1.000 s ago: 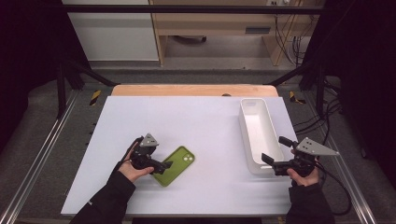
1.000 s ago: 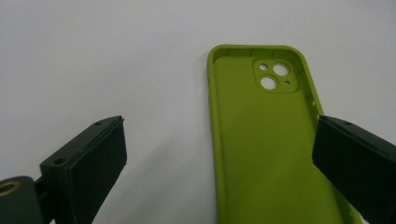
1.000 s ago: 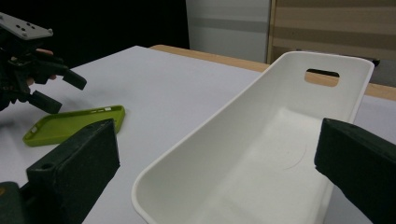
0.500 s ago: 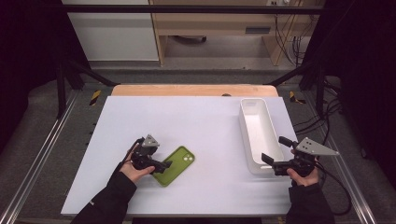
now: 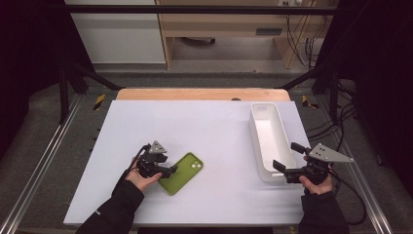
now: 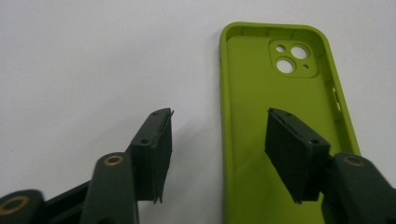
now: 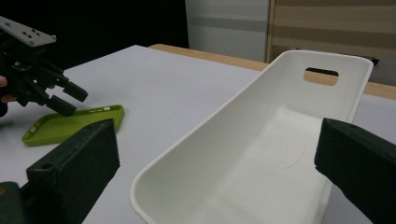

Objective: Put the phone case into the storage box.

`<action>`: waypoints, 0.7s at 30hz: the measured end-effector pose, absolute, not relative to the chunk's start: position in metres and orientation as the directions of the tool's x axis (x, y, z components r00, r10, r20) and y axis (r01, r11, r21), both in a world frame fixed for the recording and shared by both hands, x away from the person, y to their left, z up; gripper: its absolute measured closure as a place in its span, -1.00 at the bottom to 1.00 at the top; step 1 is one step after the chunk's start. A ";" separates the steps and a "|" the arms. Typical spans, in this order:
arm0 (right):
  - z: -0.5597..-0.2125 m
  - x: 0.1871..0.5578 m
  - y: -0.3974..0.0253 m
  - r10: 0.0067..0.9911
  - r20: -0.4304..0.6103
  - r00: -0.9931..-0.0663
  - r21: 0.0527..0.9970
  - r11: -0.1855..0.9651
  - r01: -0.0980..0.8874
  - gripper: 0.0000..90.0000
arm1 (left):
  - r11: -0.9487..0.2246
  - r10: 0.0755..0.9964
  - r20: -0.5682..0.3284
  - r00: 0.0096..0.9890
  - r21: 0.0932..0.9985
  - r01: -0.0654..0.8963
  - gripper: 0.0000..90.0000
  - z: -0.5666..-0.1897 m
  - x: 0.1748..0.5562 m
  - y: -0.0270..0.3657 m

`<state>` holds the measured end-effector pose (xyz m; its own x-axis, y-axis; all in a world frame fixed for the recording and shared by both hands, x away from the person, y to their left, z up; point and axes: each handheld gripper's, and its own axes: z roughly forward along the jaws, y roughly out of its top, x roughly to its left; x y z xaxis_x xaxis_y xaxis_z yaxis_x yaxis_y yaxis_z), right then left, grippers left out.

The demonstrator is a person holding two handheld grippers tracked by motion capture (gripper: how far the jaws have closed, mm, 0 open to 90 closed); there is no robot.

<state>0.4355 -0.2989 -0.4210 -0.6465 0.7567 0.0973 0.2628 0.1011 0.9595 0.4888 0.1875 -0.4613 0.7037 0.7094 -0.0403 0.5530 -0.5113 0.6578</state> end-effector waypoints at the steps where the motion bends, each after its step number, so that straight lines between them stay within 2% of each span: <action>1: -0.421 0.435 -0.299 0.756 0.097 -0.647 0.960 0.102 0.262 -0.99 | -0.514 0.708 -0.041 0.706 0.655 0.554 -0.01 -0.461 0.488 0.187; 16: -0.421 0.436 -0.299 0.757 0.095 -0.647 0.960 0.103 0.262 -0.99 | -0.529 0.707 -0.054 0.705 0.621 0.579 0.43 -0.462 0.487 0.185; 21: -0.421 0.436 -0.299 0.757 0.098 -0.646 0.959 0.102 0.265 -0.99 | -0.539 0.702 -0.054 0.710 0.612 0.579 0.49 -0.463 0.488 0.185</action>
<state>0.4355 -0.2992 -0.4209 -0.6464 0.7566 0.0984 0.2649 0.1015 0.9589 0.4876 0.1851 -0.4627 0.7098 0.7023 -0.0540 0.5794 -0.5385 0.6118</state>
